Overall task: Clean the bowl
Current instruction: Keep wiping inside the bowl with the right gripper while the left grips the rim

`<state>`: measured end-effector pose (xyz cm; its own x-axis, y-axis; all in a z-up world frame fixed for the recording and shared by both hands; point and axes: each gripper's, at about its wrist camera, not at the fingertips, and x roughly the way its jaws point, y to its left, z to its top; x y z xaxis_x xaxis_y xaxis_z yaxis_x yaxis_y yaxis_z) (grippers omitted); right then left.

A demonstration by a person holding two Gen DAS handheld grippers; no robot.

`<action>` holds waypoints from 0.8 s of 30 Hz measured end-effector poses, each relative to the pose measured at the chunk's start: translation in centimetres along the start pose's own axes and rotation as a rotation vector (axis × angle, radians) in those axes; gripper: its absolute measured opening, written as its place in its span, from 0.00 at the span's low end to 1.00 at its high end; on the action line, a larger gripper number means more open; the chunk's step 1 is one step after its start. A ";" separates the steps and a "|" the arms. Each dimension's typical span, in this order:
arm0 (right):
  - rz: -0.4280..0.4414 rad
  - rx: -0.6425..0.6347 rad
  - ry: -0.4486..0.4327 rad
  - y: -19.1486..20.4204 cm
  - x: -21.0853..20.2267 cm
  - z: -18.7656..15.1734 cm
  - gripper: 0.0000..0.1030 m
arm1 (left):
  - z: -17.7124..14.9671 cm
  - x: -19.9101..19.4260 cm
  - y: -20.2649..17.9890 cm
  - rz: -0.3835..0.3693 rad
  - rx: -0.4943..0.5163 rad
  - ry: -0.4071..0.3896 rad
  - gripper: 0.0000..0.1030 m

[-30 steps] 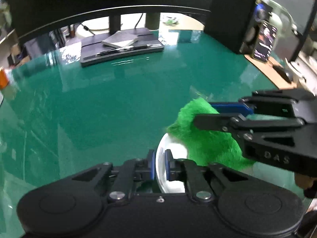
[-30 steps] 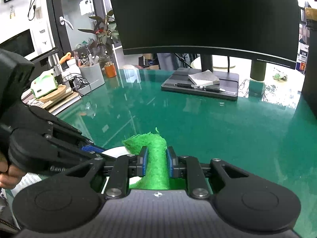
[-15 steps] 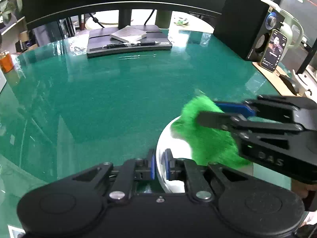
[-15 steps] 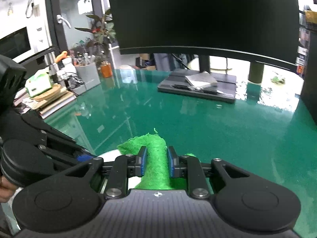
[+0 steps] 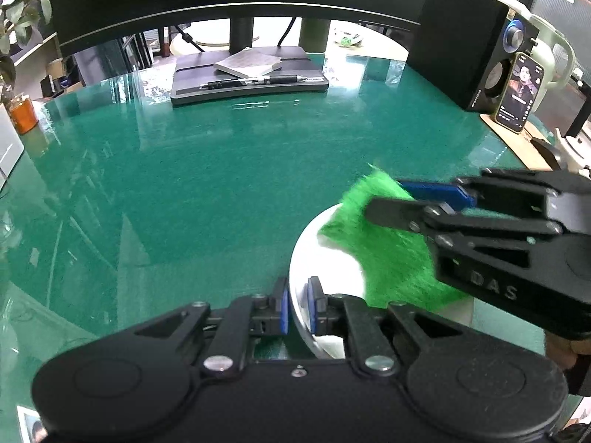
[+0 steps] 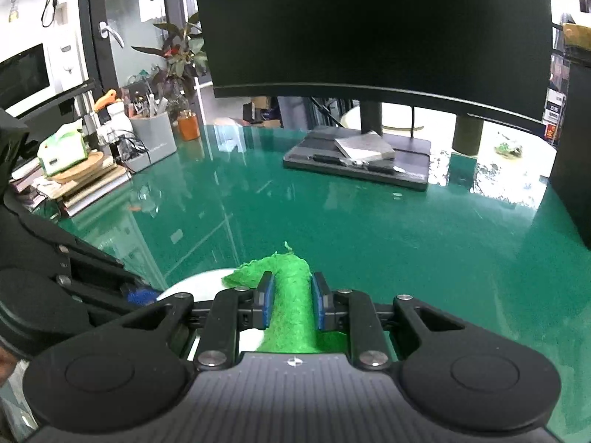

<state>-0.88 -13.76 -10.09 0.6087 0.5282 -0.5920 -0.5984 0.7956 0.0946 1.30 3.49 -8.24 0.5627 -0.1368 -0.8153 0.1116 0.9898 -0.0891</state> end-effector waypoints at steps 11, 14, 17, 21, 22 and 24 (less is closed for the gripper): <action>0.001 0.017 0.006 0.0 0.3 0.1 0.20 | 0.0 0.0 -0.3 0.013 0.012 0.009 0.12; 0.003 0.011 0.006 0.1 0.5 0.2 0.21 | -0.1 0.0 -0.3 0.013 0.008 0.009 0.13; -0.007 0.014 0.017 -0.2 0.2 -0.1 0.21 | -0.1 0.2 -0.3 0.009 0.004 0.010 0.14; -0.022 0.020 0.050 -0.6 -0.7 -0.9 0.16 | -0.3 0.3 -0.4 0.006 0.003 0.012 0.15; -0.023 0.013 0.052 -0.4 -0.7 -0.9 0.11 | -0.4 0.3 -0.4 0.007 0.004 0.013 0.15; -0.039 -0.004 0.058 0.2 -0.1 -0.5 0.11 | -0.5 0.3 -0.5 0.014 0.004 0.017 0.18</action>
<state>-1.33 -13.87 -10.41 0.6002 0.4787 -0.6408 -0.5769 0.8140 0.0678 1.04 3.00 -8.70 0.5504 -0.1223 -0.8259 0.1074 0.9914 -0.0753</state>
